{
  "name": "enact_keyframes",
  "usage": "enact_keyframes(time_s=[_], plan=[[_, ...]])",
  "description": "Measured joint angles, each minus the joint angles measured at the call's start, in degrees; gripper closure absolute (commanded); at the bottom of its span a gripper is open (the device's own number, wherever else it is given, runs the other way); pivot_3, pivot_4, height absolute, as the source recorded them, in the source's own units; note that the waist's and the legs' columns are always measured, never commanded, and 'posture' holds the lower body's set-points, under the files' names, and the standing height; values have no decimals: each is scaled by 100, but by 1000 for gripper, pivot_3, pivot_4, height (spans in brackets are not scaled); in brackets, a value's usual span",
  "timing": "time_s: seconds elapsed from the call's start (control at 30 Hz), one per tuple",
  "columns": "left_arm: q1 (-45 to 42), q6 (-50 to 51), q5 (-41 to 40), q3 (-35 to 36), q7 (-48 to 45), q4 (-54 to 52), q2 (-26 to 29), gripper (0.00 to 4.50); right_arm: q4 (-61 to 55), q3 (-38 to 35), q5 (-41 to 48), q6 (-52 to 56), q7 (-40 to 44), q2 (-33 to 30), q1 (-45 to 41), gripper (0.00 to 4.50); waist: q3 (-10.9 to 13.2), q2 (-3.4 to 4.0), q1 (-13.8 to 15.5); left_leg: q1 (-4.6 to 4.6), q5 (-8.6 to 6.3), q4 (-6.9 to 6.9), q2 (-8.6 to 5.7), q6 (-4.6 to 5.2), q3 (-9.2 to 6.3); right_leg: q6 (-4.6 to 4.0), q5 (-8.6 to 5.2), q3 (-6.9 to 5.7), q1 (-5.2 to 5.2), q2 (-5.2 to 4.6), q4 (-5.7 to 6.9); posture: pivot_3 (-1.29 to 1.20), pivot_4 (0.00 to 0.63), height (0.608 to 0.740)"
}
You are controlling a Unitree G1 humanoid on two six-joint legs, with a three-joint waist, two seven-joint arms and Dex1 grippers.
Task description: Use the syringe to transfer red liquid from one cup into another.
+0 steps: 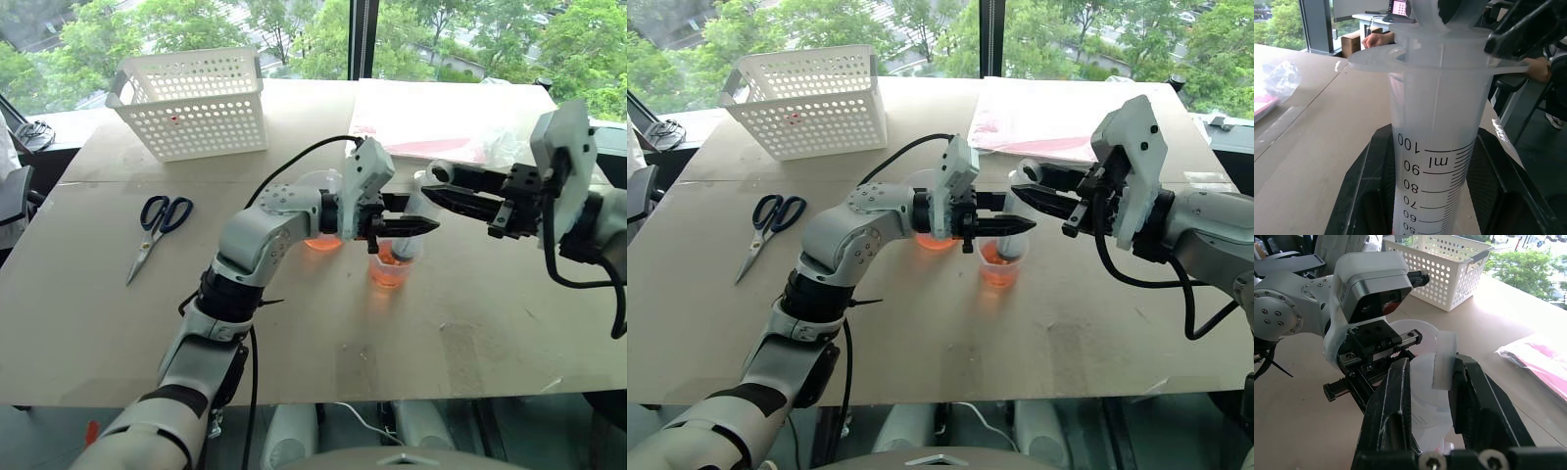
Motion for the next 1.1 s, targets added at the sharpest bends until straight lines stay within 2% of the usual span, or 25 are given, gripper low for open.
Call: enact_keyframes(time_s=[0.13,0.2,0.3,0.4,0.6,0.7,0.83,0.93,1.1], plan=[[0,-34,26,0,0,35,11,3056,10,35,-146,-6,52,97,-15,3904,0,0,0,0,0,0,0,0,0,0,0,0,0,0,0,0,150,740],[0,-52,45,1,-1,37,25,3056,46,57,-225,-44,109,149,-52,2820,0,0,-1,0,0,0,0,0,0,0,0,0,0,0,0,0,150,740],[0,-56,45,39,39,38,34,3056,87,81,-218,-113,322,229,-53,1569,0,0,-1,0,0,0,0,0,-1,0,0,-1,0,0,1,0,150,740],[0,-56,44,71,111,38,33,3056,85,83,-211,-122,485,229,-41,68,0,0,1,0,0,0,0,0,-3,0,0,-1,0,0,0,0,150,740],[-48,-42,-139,329,204,27,-9,3056,160,-406,-104,-354,797,210,207,27,0,0,23,-2,0,1,-1,0,-4,0,0,-3,1,0,0,0,150,740],[-295,-21,-449,831,314,-181,-45,3056,298,-850,407,-355,995,220,660,27,0,1,30,-1,0,1,0,0,-3,0,0,-3,2,0,0,0,150,740],[-439,200,-804,1166,537,-303,-75,3056,355,-1472,966,-402,1043,194,804,27,-1,2,19,5,0,1,-1,0,-5,1,1,-3,8,0,1,0,150,740],[-651,698,-1367,1636,989,-296,-187,3056,481,-1777,1236,-508,933,205,867,27,0,1,12,4,0,5,-1,0,-9,2,1,-6,8,1,4,0,150,740],[-1256,1796,-2366,2666,2268,-261,-97,3056,610,-1977,1522,-638,780,258,1059,27,0,2,-10,9,0,5,0,0,-13,3,0,-5,11,2,6,0,150,740]])
